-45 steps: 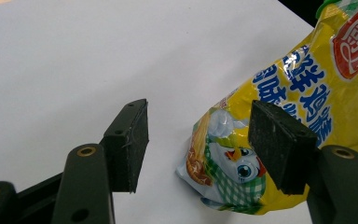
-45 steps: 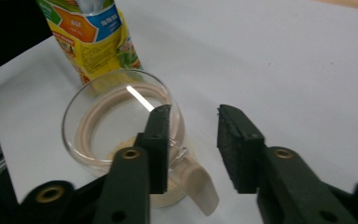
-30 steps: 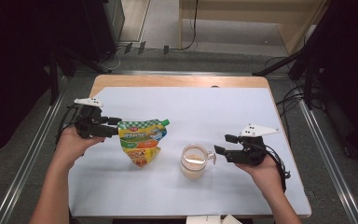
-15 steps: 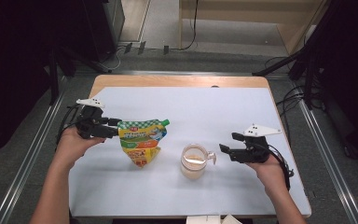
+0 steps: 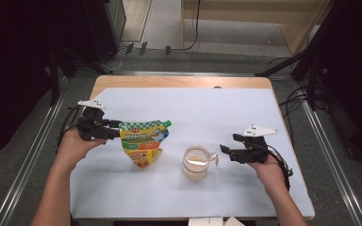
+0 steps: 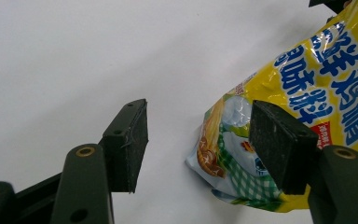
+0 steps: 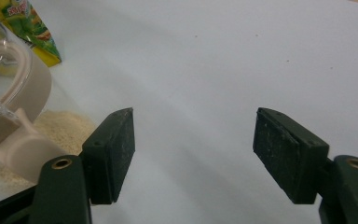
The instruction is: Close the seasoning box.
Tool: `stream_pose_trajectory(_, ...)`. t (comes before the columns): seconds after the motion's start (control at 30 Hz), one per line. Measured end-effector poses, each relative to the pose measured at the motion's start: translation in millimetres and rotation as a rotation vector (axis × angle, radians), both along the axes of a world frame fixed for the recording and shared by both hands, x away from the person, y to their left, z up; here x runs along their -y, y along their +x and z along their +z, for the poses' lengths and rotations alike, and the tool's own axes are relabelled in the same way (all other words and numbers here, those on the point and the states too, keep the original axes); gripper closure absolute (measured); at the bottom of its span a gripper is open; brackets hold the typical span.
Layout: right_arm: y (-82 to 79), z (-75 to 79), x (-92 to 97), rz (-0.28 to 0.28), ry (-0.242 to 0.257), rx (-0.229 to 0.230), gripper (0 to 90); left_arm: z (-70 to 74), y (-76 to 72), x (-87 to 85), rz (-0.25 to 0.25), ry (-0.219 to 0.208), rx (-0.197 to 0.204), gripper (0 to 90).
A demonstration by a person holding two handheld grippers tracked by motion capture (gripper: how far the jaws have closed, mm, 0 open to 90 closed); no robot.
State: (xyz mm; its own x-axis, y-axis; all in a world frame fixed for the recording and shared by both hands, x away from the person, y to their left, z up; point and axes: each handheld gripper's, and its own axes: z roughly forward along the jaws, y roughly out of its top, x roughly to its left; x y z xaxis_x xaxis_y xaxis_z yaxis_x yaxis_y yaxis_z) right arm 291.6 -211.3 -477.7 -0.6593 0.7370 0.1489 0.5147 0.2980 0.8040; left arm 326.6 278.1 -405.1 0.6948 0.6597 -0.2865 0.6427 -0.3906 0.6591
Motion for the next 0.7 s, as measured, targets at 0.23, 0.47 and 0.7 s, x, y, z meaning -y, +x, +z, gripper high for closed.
stream_pose_trajectory(0.23,0.3,-1.7,-3.2,0.008,-0.006,-0.007,30.3,-0.6,0.2,0.1,-0.003,-0.003,0.0,38.0)
stream_pose_trajectory(0.47,0.3,-2.1,-2.7,0.007,-0.009,-0.01,30.3,-2.0,0.4,1.1,-0.005,0.0,-0.005,37.9)
stream_pose_trajectory(0.7,0.3,-3.2,-3.2,0.002,-0.026,-0.013,30.4,-3.4,0.5,1.6,-0.006,0.001,-0.004,37.8)
